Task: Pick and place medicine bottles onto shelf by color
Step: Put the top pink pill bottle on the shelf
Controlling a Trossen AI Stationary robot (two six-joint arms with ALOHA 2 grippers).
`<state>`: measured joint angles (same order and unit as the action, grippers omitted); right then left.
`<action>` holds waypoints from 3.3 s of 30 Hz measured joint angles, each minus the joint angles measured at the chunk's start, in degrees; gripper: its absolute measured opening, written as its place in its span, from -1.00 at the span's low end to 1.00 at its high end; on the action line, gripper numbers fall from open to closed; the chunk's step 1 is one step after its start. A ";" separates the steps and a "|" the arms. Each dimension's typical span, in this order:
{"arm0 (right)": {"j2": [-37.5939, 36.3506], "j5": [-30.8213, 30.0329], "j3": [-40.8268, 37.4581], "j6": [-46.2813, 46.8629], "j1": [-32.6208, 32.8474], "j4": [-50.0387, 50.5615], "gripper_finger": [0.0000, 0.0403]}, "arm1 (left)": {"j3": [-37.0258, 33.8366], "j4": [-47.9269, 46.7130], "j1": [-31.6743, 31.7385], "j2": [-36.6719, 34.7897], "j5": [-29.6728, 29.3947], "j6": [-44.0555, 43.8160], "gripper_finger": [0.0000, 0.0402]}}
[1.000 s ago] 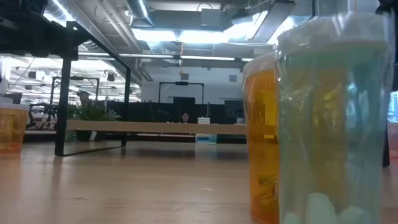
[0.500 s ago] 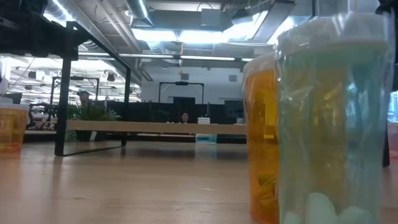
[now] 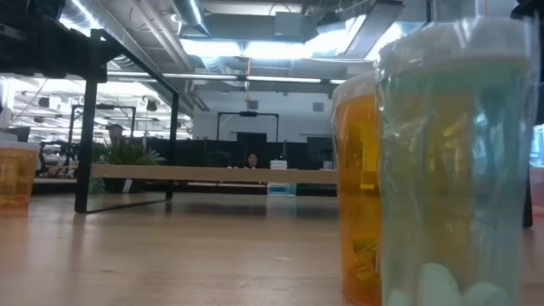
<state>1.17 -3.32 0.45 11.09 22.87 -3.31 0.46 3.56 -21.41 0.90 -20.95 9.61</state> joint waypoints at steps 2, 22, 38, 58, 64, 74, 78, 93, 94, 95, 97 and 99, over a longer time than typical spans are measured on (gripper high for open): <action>0.00 -0.04 0.02 2.62 0.00 -0.02 -0.91 | -0.01 0.00 0.02 0.00 0.00 0.00 -1.00; 8.71 -0.19 10.14 -7.26 0.00 0.31 -0.99 | 0.00 -0.01 0.00 -0.01 0.00 0.00 -1.00; 33.70 -23.56 38.00 -10.49 0.00 29.64 -0.99 | 0.00 0.00 0.00 0.00 0.00 0.00 -1.00; 47.88 -15.57 48.52 -7.07 -14.86 40.03 -1.00 | -0.01 -0.01 0.00 0.01 0.00 0.00 -1.00; 54.11 -15.48 56.01 -1.80 -18.41 51.00 -1.00 | -0.01 -0.01 0.02 0.01 0.00 0.00 -1.00; 57.62 -8.45 61.46 6.08 -19.11 64.62 -1.00 | -0.01 -0.01 0.02 -0.01 -0.02 0.00 -1.00; 56.96 -8.43 62.19 9.07 -19.12 70.18 -1.00 | 0.01 0.50 0.01 0.01 -0.24 0.30 -1.00; 56.70 3.98 65.08 10.71 -19.08 82.98 -1.00 | 13.07 -12.16 0.02 5.50 -3.08 -4.91 -1.00; 56.70 4.55 65.08 10.70 -19.08 82.99 -1.00 | 14.65 -13.09 0.02 6.94 -3.44 -5.24 -1.00; 56.70 4.94 65.08 10.75 -19.08 83.01 -1.00 | 16.19 -14.30 0.02 8.36 -3.65 -5.51 -1.00; 56.70 4.97 65.08 11.57 -19.08 83.01 -0.99 | 19.13 -16.87 0.02 11.53 -3.81 -6.05 -1.00; 56.72 4.97 65.08 12.72 -19.08 83.00 -0.95 | 21.98 -18.85 0.02 14.74 -3.95 -6.42 -1.00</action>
<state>57.89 1.65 65.54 23.82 3.79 79.69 22.44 -15.28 -21.39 15.64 -24.90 3.19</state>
